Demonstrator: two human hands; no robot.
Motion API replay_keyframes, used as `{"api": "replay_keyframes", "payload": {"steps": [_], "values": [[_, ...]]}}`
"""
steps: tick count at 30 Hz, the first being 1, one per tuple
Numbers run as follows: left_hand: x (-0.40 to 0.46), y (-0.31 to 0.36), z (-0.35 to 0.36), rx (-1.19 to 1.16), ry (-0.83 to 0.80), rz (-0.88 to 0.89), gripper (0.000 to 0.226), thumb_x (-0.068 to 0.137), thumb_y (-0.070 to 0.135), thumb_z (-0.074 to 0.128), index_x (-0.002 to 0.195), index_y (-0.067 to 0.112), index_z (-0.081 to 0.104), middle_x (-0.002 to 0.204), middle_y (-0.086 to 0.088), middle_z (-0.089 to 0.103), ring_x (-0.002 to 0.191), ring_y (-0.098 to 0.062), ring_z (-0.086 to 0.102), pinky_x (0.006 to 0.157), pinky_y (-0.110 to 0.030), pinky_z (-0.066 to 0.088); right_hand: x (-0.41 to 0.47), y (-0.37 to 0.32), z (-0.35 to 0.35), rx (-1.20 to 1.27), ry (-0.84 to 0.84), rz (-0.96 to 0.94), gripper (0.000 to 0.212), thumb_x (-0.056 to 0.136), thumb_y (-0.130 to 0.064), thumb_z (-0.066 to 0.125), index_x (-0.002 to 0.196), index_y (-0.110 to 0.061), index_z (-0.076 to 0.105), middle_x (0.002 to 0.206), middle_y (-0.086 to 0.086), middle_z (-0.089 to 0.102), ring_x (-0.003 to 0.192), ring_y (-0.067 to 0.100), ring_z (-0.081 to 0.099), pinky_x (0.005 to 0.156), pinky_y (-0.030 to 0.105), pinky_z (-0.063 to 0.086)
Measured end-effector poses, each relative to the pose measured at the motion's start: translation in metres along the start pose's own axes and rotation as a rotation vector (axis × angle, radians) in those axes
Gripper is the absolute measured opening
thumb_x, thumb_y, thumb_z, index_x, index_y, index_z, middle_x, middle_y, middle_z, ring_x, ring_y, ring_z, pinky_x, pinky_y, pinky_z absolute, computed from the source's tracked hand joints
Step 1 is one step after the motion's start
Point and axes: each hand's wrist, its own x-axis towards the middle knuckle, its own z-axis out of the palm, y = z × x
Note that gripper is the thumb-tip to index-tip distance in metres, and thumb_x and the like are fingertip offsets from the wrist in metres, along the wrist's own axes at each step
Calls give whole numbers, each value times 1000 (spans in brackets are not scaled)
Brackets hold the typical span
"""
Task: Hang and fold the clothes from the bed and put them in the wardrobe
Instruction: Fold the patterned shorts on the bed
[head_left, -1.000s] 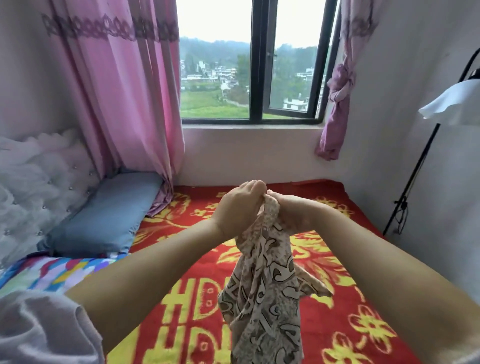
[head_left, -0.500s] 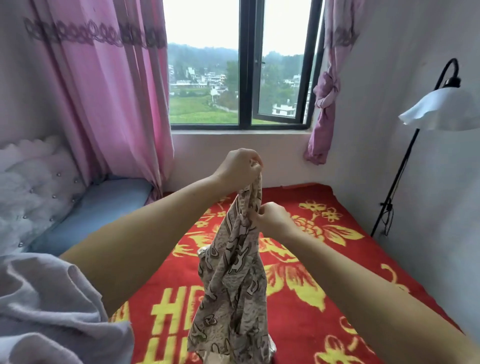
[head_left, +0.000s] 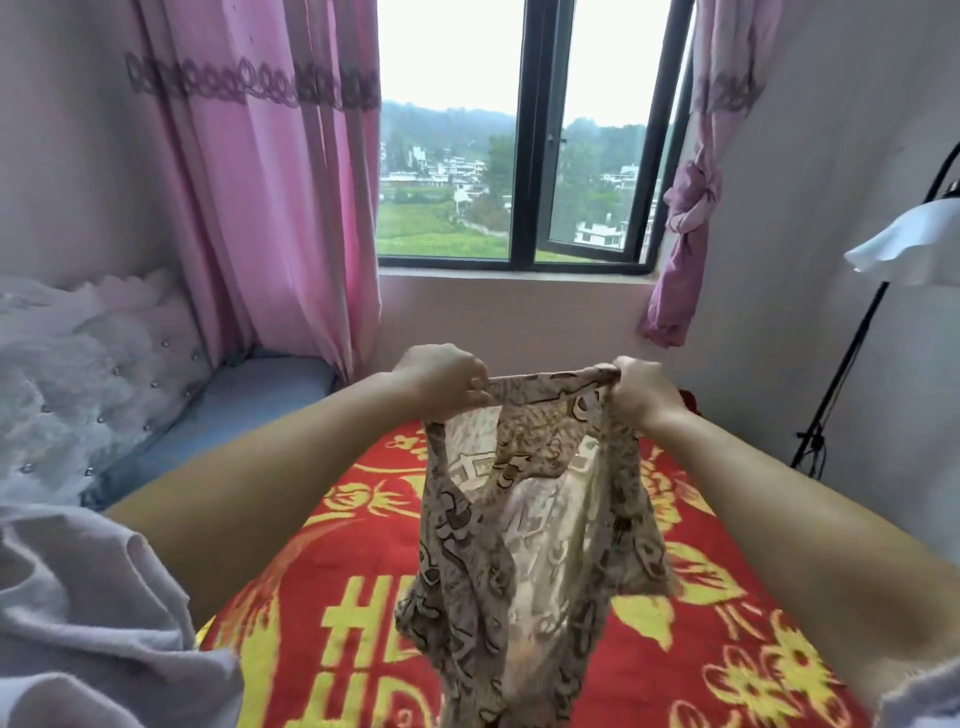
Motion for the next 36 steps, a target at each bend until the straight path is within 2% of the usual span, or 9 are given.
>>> {"api": "replay_keyframes", "payload": {"steps": [3, 8, 14, 21, 24, 27, 30, 33, 36], "values": [[8, 0, 6, 25, -9, -95, 32, 94, 45, 47, 95, 24, 71, 89, 7, 69, 79, -17, 64, 48, -22, 35, 4, -11, -20, 153, 132, -190, 24, 91, -4, 43, 103, -8, 64, 93, 17, 69, 84, 31, 63, 66, 29, 42], [19, 24, 13, -481, -17, -245, 13, 89, 19, 54, 77, 15, 50, 74, 3, 52, 74, -21, 53, 59, -28, 38, 9, -24, -50, 200, 229, -307, 28, 98, -4, 39, 116, -9, 59, 90, 9, 67, 74, 19, 60, 64, 27, 49], [11, 60, 30, -718, 27, -155, 18, 94, 22, 49, 102, 7, 52, 92, -12, 64, 74, -23, 56, 64, -29, 43, 11, -17, -74, 105, 260, -382, 21, 98, -10, 45, 105, -5, 65, 83, 7, 66, 71, 21, 62, 60, 23, 46], [28, 41, 11, -797, 104, -333, 36, 91, 11, 51, 56, 12, 57, 54, -3, 56, 47, -19, 55, 47, -28, 51, -1, 15, -87, -554, 62, -306, 21, 91, -2, 45, 102, -15, 57, 92, 9, 64, 77, 29, 59, 64, 32, 44], [35, 37, -7, -467, 191, -264, 35, 95, 22, 51, 63, 12, 57, 63, -2, 57, 55, -16, 53, 47, -30, 40, -9, 17, -83, -640, -59, -172, 19, 91, -3, 45, 97, -17, 58, 98, 7, 63, 84, 27, 59, 65, 31, 41], [38, 35, -16, -395, 135, -259, 27, 96, 21, 49, 78, 9, 63, 73, -5, 61, 58, -15, 53, 47, -24, 36, -5, 16, -88, -335, -206, 82, 19, 87, -3, 45, 92, -9, 62, 91, 12, 65, 75, 27, 62, 60, 33, 53], [39, 32, -18, -988, -86, -464, 19, 91, 6, 46, 79, 5, 60, 64, -7, 55, 47, -17, 56, 42, -24, 50, -2, 12, -90, 280, -347, 338, 19, 87, 6, 36, 83, -4, 52, 66, 12, 50, 44, 18, 53, 33, 19, 42], [31, 34, -25, -1563, -264, -562, 20, 90, 2, 37, 79, 3, 54, 51, -8, 58, 39, -17, 57, 45, -24, 53, -2, 8, -89, 735, -464, 368, 13, 94, 2, 44, 94, -2, 56, 72, 10, 62, 58, 18, 63, 45, 24, 54], [29, 18, -28, -1820, -330, -454, 23, 93, 3, 40, 89, -2, 63, 72, -14, 69, 64, -22, 69, 65, -30, 60, 2, 11, -94, 846, -608, 229, 6, 91, -4, 59, 96, -4, 63, 83, 9, 70, 71, 18, 71, 66, 32, 60]]}}
